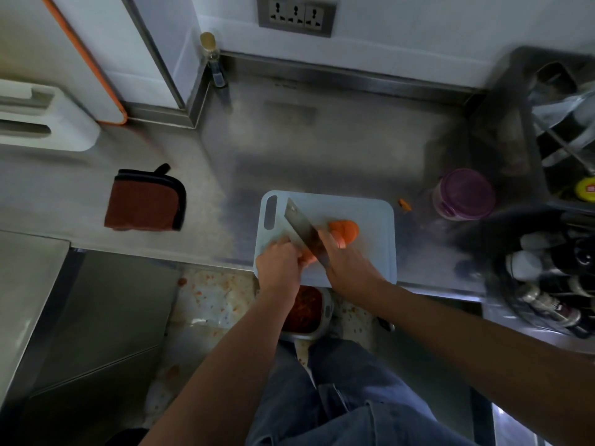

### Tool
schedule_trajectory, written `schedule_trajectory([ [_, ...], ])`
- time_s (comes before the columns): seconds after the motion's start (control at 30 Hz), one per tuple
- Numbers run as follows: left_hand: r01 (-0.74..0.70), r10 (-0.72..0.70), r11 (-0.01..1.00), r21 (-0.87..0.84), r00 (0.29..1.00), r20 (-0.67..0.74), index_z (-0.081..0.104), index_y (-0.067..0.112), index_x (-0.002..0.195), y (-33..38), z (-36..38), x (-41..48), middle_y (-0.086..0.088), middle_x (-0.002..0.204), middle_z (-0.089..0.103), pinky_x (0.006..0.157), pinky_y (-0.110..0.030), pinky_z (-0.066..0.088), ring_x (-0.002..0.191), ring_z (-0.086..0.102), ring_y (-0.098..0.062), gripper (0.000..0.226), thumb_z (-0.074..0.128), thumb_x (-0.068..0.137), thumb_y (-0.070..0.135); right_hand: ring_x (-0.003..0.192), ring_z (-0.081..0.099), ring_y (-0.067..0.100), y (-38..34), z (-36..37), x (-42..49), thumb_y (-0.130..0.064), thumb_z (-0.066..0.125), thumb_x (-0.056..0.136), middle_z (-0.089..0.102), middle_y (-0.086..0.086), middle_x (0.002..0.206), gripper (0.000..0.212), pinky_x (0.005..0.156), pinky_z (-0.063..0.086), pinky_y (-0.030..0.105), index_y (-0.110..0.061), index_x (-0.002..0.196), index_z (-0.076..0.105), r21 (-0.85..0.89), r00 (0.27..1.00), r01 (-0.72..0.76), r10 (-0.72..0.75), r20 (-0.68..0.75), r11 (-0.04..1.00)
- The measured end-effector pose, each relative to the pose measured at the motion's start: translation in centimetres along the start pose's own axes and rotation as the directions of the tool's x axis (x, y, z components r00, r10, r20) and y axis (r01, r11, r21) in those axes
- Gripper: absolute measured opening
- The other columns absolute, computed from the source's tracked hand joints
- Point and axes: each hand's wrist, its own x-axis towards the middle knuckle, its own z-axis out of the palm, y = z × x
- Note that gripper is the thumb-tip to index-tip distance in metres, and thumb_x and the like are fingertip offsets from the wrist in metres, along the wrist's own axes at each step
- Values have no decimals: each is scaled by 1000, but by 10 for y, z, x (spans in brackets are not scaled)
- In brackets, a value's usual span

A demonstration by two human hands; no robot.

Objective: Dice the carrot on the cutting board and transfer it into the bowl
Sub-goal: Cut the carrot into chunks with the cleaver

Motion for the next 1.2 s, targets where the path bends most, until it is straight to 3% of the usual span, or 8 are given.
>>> schedule_trajectory([
  [0.13, 16, -15, 1000, 5, 1000, -13, 68, 16, 95, 0, 1, 1, 1, 98, 63, 67, -27, 36, 94, 58, -18, 28, 63, 89, 43, 72, 54, 23, -5, 3, 2, -3, 40, 93, 46, 7, 100, 54, 56, 47, 37, -28, 136, 19, -34, 1000, -30, 30, 7, 999],
  [0.33, -11, 11, 999, 33, 1000, 5, 66, 12, 98, -1, -1, 1, -3, 99, 61, 70, -30, 39, 97, 57, -21, 25, 60, 92, 34, 92, 57, 31, -11, 13, 10, -7, 42, 96, 47, 11, 110, 43, 74, 55, 48, -23, 132, 25, -28, 999, -16, 15, -39, 999],
  [0.43, -28, 28, 999, 25, 1000, 3, 69, 15, 94, -2, -3, -1, -1, 96, 61, 66, -30, 34, 96, 55, -20, 24, 58, 92, 37, 117, 48, 38, -15, 7, 25, -4, 42, 96, 46, 19, 132, 60, 91, 48, 47, -17, 149, 18, -41, 998, -54, 52, -31, 998],
  [0.6, -40, 41, 999, 19, 998, -40, 69, 20, 87, 1, 1, 2, 4, 90, 58, 61, -27, 31, 88, 50, -13, 28, 56, 92, 45, 109, 56, 36, -8, 1, 24, -8, 42, 96, 46, 23, 132, 66, 87, 52, 50, -28, 150, 8, 12, 995, -88, 89, -52, 996],
  [0.77, -54, 56, 997, 48, 998, -35, 69, 17, 94, 12, 7, 13, 1, 95, 59, 63, -29, 36, 95, 53, -17, 24, 59, 91, 39, 94, 61, 38, 7, -10, 10, -12, 39, 99, 52, 23, 126, 59, 79, 53, 51, -33, 145, 9, 34, 990, -99, 102, -94, 994],
  [0.9, -66, 68, 997, 45, 997, -46, 65, 18, 105, 3, 11, 9, 1, 104, 59, 76, -29, 45, 101, 53, -17, 26, 67, 86, 37, 86, 62, 37, 9, -16, 6, -15, 40, 99, 55, 23, 120, 56, 76, 53, 52, -30, 145, 13, 43, 993, -67, 70, -94, 997],
  [1.0, -67, 69, 997, 33, 997, -46, 69, 19, 104, -5, 14, 6, 2, 104, 59, 82, -29, 45, 100, 53, -16, 22, 65, 88, 34, 75, 55, 28, 7, -18, 2, -14, 38, 100, 57, 22, 112, 53, 68, 51, 43, -29, 145, 15, 57, 996, -56, 60, -70, 997],
  [1.2, -43, 43, 999, 6, 998, -43, 74, 21, 95, -4, 14, 7, 4, 97, 59, 74, -23, 36, 97, 52, -15, 19, 64, 89, 35, 88, 55, 35, 0, -14, -2, -7, 37, 97, 52, 20, 116, 57, 66, 43, 39, -28, 145, 15, 24, 996, -87, 87, 3, 996],
])
